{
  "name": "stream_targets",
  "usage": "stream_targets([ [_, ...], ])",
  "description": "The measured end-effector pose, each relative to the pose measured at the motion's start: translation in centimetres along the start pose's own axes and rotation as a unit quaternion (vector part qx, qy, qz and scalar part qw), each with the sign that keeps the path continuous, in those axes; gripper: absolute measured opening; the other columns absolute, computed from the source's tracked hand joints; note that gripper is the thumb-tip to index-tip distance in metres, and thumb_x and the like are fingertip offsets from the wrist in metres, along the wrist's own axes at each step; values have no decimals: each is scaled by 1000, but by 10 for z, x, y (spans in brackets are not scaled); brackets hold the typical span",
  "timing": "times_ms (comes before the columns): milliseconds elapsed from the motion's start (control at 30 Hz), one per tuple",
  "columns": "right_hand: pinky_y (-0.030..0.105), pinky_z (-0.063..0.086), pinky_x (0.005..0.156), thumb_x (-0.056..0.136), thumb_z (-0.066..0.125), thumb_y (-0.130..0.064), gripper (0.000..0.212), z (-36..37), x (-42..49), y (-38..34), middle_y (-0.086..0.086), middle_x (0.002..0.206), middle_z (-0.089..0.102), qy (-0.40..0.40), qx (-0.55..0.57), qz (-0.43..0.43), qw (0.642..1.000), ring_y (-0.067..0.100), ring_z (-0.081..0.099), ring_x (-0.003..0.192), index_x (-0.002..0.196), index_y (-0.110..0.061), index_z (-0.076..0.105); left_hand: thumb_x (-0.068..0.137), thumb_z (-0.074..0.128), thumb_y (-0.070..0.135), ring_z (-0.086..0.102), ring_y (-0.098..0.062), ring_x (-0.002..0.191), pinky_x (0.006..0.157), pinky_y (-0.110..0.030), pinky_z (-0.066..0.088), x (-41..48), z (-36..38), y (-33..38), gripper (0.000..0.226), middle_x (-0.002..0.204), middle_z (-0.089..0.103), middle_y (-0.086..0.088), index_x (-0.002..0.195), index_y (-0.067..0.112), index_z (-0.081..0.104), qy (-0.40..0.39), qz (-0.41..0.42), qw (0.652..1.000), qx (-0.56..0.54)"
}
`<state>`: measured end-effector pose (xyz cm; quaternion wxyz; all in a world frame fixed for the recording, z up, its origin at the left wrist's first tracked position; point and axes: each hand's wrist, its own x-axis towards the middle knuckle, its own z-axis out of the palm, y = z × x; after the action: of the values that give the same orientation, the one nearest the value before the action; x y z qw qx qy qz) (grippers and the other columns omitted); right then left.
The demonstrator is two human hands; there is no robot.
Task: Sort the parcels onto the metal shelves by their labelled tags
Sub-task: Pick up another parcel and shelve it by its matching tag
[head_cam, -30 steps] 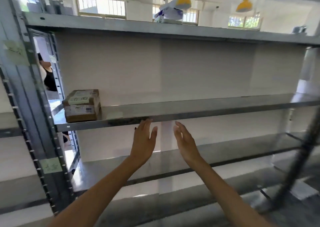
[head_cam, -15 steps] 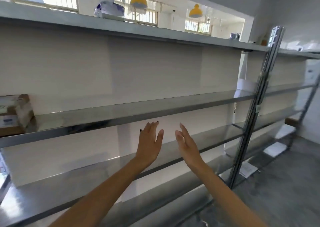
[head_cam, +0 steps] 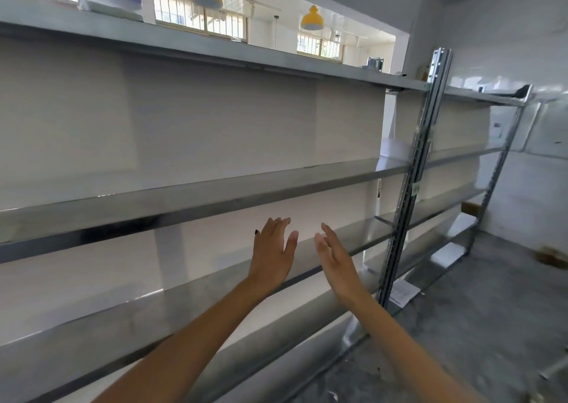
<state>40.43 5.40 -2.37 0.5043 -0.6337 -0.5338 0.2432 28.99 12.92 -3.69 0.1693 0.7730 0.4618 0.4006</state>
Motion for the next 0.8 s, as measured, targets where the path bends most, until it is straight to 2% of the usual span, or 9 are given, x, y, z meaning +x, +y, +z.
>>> stream_targets([
  [100,37,26,111,93,30,-54,57,-14,6,7,-2,151,31,13,-2,10,1000,19,31,138,146,-36,20,98,29,42,18,-15,145,120,-39,5,5,17,7,46,154,28,4,140,26,34,-14,6,1000,-6],
  [300,28,27,104,96,30,-47,54,-35,16,13,2,148,37,40,-6,13,999,19,36,135,147,-31,23,98,28,43,19,-15,144,118,-37,4,19,41,14,46,153,29,4,140,27,34,-33,23,999,-14],
  [500,21,21,102,97,31,-46,54,-46,27,24,-2,151,32,70,2,20,997,14,32,137,147,-28,22,98,28,44,19,-17,144,119,-39,6,40,61,15,48,154,27,3,142,27,30,-61,41,996,-41],
  [600,25,18,110,96,30,-50,57,-52,33,31,-6,154,26,86,-4,30,996,13,27,141,148,-30,20,98,28,43,17,-17,145,119,-41,5,49,71,15,50,155,25,3,145,26,25,-80,54,994,-49],
  [733,34,22,115,95,31,-50,58,-61,37,38,-2,154,27,110,-14,44,993,17,30,140,148,-28,20,98,30,42,19,-18,145,119,-43,6,61,85,19,49,154,27,1,144,25,27,-100,72,991,-55],
  [800,28,22,111,96,33,-48,58,-67,35,43,-3,153,29,128,1,54,990,16,30,139,148,-25,23,98,31,42,20,-18,144,118,-43,6,64,95,22,49,154,28,1,144,24,29,-112,83,988,-60],
])
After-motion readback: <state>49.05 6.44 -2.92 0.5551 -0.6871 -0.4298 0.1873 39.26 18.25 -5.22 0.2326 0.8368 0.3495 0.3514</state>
